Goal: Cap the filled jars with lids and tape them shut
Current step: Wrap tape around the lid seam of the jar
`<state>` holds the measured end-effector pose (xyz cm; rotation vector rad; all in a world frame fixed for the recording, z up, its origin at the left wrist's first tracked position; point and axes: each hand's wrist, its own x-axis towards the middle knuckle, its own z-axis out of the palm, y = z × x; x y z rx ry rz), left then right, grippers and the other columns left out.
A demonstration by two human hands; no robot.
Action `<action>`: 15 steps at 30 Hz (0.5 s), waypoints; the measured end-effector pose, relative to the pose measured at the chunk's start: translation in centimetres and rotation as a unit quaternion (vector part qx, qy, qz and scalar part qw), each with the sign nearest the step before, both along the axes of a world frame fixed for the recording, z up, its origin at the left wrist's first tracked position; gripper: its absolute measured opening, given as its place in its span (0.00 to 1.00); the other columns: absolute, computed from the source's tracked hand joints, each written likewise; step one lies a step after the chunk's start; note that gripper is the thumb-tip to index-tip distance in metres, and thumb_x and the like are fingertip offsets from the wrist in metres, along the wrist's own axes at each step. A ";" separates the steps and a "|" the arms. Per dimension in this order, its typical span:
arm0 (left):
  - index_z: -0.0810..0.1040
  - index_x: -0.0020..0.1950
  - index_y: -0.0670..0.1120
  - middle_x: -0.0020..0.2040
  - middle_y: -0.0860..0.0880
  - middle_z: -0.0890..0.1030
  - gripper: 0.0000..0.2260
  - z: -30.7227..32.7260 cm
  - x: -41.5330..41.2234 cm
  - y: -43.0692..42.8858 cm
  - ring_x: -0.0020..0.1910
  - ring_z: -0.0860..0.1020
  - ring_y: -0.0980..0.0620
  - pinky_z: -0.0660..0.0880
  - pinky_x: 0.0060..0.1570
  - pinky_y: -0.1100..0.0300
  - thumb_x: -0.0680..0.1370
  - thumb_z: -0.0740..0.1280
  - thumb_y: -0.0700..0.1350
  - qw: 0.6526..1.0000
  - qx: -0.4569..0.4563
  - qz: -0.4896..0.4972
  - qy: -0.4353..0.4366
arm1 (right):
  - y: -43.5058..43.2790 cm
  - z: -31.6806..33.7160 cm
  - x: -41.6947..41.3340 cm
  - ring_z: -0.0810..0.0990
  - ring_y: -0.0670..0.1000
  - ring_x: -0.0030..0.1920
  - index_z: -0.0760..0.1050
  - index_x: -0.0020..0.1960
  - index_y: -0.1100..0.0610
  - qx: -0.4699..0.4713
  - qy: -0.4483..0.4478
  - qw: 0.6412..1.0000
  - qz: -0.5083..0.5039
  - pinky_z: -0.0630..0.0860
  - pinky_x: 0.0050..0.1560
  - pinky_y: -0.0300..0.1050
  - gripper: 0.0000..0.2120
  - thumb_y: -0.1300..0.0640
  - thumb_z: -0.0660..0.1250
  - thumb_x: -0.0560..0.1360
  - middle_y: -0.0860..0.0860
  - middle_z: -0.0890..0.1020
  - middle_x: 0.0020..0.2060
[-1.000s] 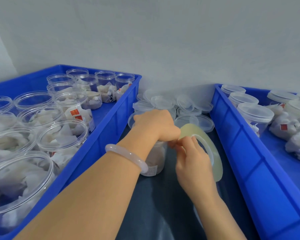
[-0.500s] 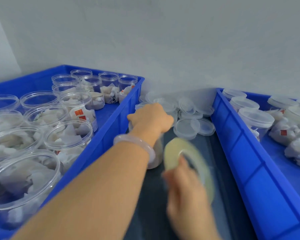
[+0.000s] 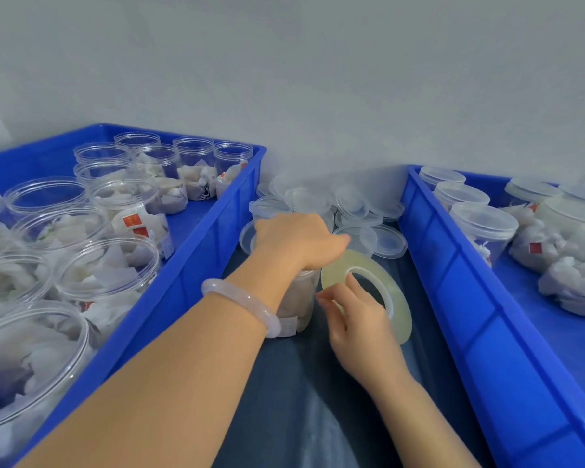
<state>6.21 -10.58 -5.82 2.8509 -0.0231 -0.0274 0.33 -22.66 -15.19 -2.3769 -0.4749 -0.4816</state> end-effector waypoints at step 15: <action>0.78 0.60 0.44 0.57 0.48 0.82 0.26 -8.5 -3.3 3.2 0.58 0.78 0.55 0.72 0.55 0.62 0.81 0.50 0.60 0.729 -0.658 0.096 -0.162 | -0.7 -2.2 2.3 0.51 0.54 0.76 0.50 0.78 0.48 -0.152 0.062 0.984 -0.064 0.51 0.71 0.47 0.34 0.48 0.63 0.77 0.50 0.65 0.72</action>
